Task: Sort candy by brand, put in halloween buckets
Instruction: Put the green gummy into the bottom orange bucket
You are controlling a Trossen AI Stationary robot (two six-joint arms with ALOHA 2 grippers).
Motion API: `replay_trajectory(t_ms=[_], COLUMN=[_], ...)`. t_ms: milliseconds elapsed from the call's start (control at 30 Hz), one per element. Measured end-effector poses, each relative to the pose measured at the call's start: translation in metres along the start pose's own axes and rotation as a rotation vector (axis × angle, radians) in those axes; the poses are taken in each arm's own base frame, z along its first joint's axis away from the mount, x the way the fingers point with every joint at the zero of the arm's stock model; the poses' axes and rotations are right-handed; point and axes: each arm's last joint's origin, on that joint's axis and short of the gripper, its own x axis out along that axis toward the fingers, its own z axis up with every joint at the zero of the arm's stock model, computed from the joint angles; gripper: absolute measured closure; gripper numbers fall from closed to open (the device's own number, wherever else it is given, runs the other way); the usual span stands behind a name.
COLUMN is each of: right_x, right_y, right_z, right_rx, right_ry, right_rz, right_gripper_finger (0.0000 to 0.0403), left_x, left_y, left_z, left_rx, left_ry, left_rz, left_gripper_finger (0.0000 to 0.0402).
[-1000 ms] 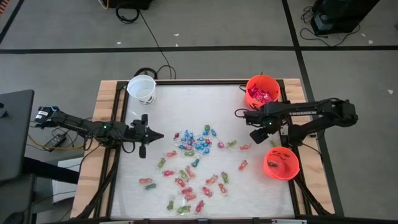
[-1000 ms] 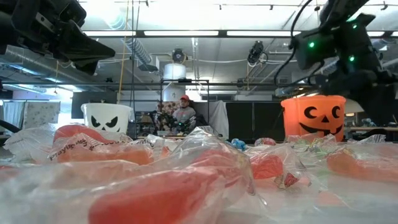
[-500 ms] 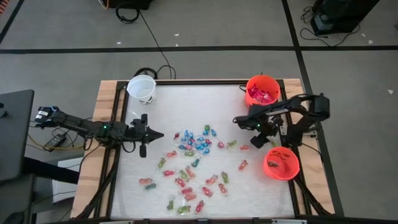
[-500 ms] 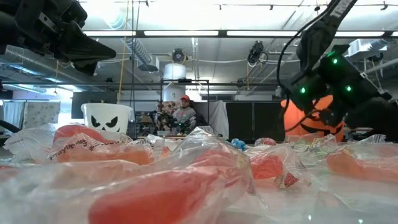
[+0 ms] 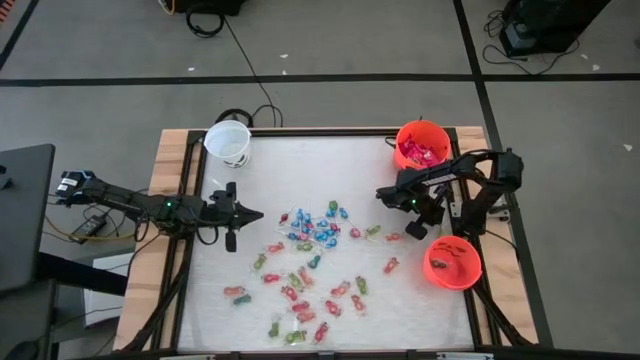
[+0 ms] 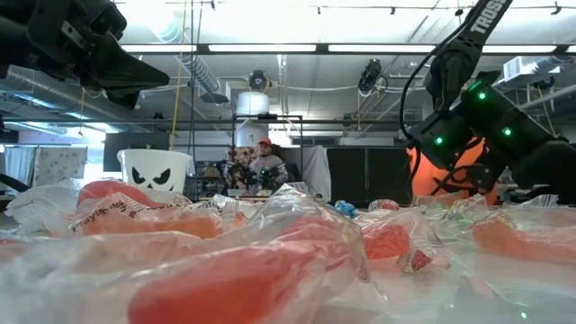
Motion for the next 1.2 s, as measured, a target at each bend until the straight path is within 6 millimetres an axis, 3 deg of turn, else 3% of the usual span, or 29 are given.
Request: replay_trajectory(t_ms=[367,533,733,867,1033,1200], right_x=[-0.071,-0.114,-0.16,-0.166,-0.159,-0.153], right_y=[-0.002,-0.004,0.001,0.008,0.023,0.038], right_z=[-0.029,-0.058,-0.1,-0.126,-0.151,-0.152], right_rx=[0.038,0.042,0.043,0.058,0.048,0.048], right_ry=[-0.239,-0.312,-0.491,-0.494,-0.458,-0.596], right_rz=[0.084,0.091,0.291,0.391,0.423,0.307], right_gripper_finger=[0.04,0.04,0.0401,0.0401,0.0401,0.0364], left_x=[0.0,0.0,0.0,0.0,0.0,0.0], left_y=[0.0,0.0,0.0,0.0,0.0,0.0], left_z=[0.0,0.0,0.0,0.0,0.0,0.0], left_rx=[0.031,0.03,0.03,0.029,0.028,0.03], left_ry=[0.001,0.0,-0.001,-0.002,-0.003,-0.003], left_rz=[0.0,0.004,0.004,0.004,0.004,0.004], left_gripper_finger=[0.0394,0.0394,0.0394,0.0394,0.0394,0.0394])
